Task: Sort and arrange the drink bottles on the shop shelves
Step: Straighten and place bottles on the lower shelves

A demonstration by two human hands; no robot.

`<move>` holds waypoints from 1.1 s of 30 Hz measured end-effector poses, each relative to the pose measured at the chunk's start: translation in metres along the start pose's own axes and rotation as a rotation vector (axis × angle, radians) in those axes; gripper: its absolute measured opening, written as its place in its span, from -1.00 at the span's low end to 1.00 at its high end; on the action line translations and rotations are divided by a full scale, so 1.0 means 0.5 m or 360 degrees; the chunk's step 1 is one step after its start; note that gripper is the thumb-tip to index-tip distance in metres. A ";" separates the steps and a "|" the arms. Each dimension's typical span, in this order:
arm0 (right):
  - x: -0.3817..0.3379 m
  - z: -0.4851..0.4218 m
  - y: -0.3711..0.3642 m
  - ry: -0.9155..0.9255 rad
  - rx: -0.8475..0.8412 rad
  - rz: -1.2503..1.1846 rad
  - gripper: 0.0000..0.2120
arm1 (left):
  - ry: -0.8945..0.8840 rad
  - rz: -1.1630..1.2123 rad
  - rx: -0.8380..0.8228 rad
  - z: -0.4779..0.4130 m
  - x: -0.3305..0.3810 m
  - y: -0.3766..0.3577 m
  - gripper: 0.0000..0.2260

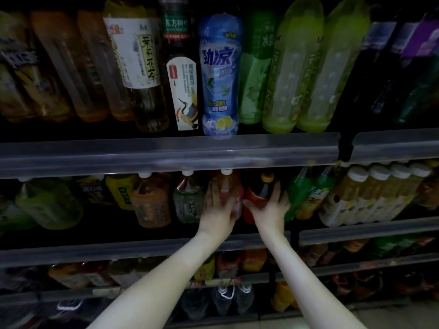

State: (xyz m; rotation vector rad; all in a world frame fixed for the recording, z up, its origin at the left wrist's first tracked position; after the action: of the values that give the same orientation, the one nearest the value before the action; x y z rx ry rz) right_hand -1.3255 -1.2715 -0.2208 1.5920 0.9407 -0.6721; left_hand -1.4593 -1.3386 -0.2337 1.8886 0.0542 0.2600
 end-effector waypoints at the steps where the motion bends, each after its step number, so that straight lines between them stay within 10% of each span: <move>1: -0.005 -0.006 0.000 0.0078 0.0008 0.0184 -0.05 | 0.0024 0.0000 0.0007 0.000 0.003 -0.005 -0.26; 11: 0.044 0.000 0.013 0.0693 -0.0047 0.0786 0.01 | 0.0134 0.0044 0.0013 0.025 0.045 -0.028 -0.18; 19: 0.191 0.163 0.004 0.0872 -0.0444 0.0496 -0.35 | -0.0036 0.0095 -0.0355 0.207 0.062 -0.133 -0.35; 33: 0.774 0.416 -0.144 -0.0291 -0.1672 0.0918 -0.49 | 0.0460 0.0366 -0.1021 0.549 0.059 -0.598 -0.47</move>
State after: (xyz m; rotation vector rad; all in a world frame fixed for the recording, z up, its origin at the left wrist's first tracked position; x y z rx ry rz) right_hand -1.1733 -1.3834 -0.6240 0.7530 0.4913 0.1137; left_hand -1.3464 -1.4905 -0.5939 1.2081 -0.0483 0.6272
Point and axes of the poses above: each hand's wrist, its own z-axis away from the middle knuckle, its own y-axis out of the back of the hand, x = y × z, the point moved 3 cm from there along -z, towards the middle knuckle, and after that the axes turned 7 degrees about -z, right-handed, at the moved point
